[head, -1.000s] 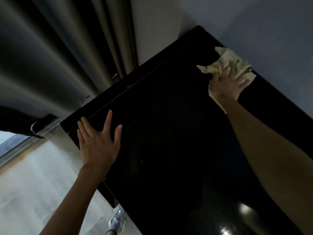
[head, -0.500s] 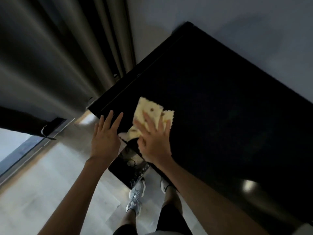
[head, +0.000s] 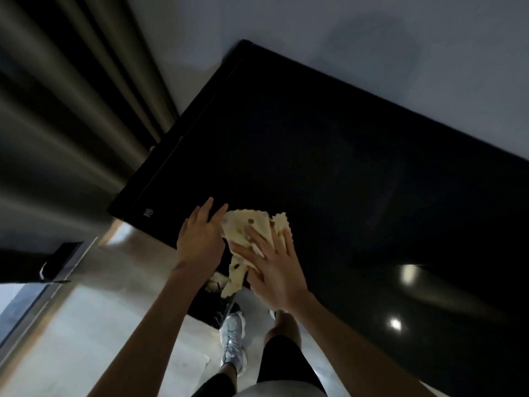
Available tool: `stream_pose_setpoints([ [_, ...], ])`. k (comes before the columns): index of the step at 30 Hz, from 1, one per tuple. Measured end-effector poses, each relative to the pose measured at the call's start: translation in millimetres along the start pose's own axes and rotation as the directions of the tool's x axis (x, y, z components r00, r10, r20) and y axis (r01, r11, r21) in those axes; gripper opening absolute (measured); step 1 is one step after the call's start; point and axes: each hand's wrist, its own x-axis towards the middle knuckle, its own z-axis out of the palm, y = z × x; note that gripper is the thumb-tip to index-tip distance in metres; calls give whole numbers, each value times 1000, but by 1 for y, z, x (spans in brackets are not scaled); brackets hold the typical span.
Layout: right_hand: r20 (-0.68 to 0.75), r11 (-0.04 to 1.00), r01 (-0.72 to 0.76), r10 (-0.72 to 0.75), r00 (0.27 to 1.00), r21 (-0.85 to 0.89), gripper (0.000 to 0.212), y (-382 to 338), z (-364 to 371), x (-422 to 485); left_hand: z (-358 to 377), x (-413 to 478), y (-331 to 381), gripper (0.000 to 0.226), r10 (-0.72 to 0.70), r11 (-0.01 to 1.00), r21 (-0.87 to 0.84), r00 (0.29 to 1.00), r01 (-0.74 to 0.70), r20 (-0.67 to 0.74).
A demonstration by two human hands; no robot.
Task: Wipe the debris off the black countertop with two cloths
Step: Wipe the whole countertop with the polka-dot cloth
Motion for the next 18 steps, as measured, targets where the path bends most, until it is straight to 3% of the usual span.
stream_pose_setpoints([
  [8, -75, 995, -101, 100, 992, -18, 56, 113, -25, 103, -5, 69, 47, 62, -24, 999, 23, 998, 25, -52],
  [14, -185, 987, -162, 157, 970, -13, 55, 226, -58, 204, 9, 108, 73, 68, 42, 976, 216, 991, -14, -126],
  [18, -167, 966, -258, 259, 951, 28, 52, 278, -80, 249, 17, 114, 74, 77, 57, 961, 275, 986, -11, -159],
])
